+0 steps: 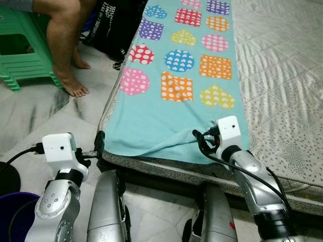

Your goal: Clean up the room

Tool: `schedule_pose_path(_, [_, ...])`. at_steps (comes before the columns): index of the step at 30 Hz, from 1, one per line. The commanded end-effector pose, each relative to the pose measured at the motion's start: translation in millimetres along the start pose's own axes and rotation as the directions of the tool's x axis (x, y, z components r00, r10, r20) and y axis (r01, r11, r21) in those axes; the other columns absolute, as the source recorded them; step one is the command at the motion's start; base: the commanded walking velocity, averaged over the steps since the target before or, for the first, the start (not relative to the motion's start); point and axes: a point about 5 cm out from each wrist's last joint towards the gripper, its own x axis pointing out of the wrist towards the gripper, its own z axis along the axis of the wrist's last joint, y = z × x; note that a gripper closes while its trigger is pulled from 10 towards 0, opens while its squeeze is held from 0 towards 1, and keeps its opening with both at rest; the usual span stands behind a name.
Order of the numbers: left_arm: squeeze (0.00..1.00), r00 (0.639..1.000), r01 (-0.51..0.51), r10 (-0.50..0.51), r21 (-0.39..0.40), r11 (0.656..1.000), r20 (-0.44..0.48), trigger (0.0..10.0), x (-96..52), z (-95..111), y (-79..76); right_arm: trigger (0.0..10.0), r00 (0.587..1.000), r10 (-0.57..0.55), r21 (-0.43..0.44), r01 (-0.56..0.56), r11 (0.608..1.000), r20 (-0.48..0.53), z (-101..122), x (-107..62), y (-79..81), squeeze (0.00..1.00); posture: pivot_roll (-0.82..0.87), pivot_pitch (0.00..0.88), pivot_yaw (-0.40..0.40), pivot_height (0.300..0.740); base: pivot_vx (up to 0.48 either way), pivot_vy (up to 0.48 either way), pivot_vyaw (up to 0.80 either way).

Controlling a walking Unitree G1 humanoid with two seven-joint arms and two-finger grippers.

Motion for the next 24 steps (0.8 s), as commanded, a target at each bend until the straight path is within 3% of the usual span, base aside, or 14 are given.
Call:
schedule_pose_path(1, [0.0,1.0,-0.003,0.003,0.01,1.0,-0.004,10.0,-4.0,1.5,-0.5,10.0,0.998,-0.062,-0.02,0.062,0.998,-0.031,-5.1,6.7,-5.9,0.0,0.13,0.241,-0.071,0.545,0.0,0.0,0.0])
schedule_pose_path(10, [0.0,1.0,-0.004,0.004,0.011,1.0,-0.006,10.0,-4.8,3.1,-1.6,10.0,0.971,-0.191,-0.059,0.184,0.981,-0.144,-16.0,29.4,-23.9,0.0,0.14,0.252,-0.072,0.545,0.0,0.0,0.0])
schedule_pose_path(11, [0.0,1.0,-0.005,0.005,0.011,1.0,-0.006,10.0,-4.8,3.2,-1.4,7.7,0.968,-0.202,-0.062,0.195,0.979,-0.149,-16.6,30.4,-25.8,0.0,0.14,0.254,-0.074,0.545,0.0,0.0,0.0])
schedule_pose_path(12, [0.0,1.0,-0.006,0.006,0.011,1.0,-0.006,10.0,-4.9,3.3,-1.2,3.5,0.965,-0.212,-0.063,0.205,0.977,-0.153,-16.9,31.1,-27.8,0.0,0.14,0.254,-0.074,0.545,0.0,0.0,0.0])
schedule_pose_path(13, [0.0,1.0,-0.009,0.009,0.012,1.0,-0.007,10.0,-5.0,3.1,-0.6,0.0,0.96,-0.226,-0.077,0.216,0.973,-0.163,-18.4,32.4,-31.0,0.0,0.14,0.253,-0.075,0.545,0.0,0.0,0.0])
schedule_pose_path(17, [0.0,1.0,-0.012,0.013,0.012,1.0,-0.007,10.0,-4.8,3.0,-0.6,0.0,0.952,-0.242,-0.111,0.224,0.968,-0.19,-24.4,32.7,-34.5,0.0,0.14,0.252,-0.076,0.545,0.0,0.0,0.0])
schedule_pose_path(19, [0.0,1.0,-0.013,0.013,0.011,1.0,-0.008,10.0,-4.6,3.0,-0.6,2.7,0.944,-0.258,-0.117,0.238,0.964,-0.204,-29.2,31.9,-38.0,0.0,0.14,0.252,-0.076,0.545,0.0,0.0,0.0])
schedule_pose_path(21, [0.0,1.0,-0.014,0.014,0.01,1.0,-0.007,10.0,-4.2,3.1,-0.6,2.2,0.942,-0.265,-0.113,0.246,0.963,-0.207,-31.0,32.0,-40.4,0.0,0.14,0.249,-0.076,0.545,0.0,0.0,0.0])
schedule_pose_path(22, [0.0,1.0,-0.014,0.014,0.01,1.0,-0.006,10.0,-4.0,3.1,-0.6,0.0,0.941,-0.267,-0.113,0.248,0.962,-0.208,-31.7,31.6,-41.3,0.0,0.14,0.248,-0.076,0.545,0.0,0.0,0.0])
schedule_pose_path(24, [0.0,1.0,-0.014,0.015,0.009,1.0,-0.006,10.0,-3.2,3.1,-0.3,0.0,0.939,-0.271,-0.115,0.251,0.961,-0.21,-33.6,31.3,-43.2,0.0,0.14,0.243,-0.075,0.545,0.0,0.0,0.0])
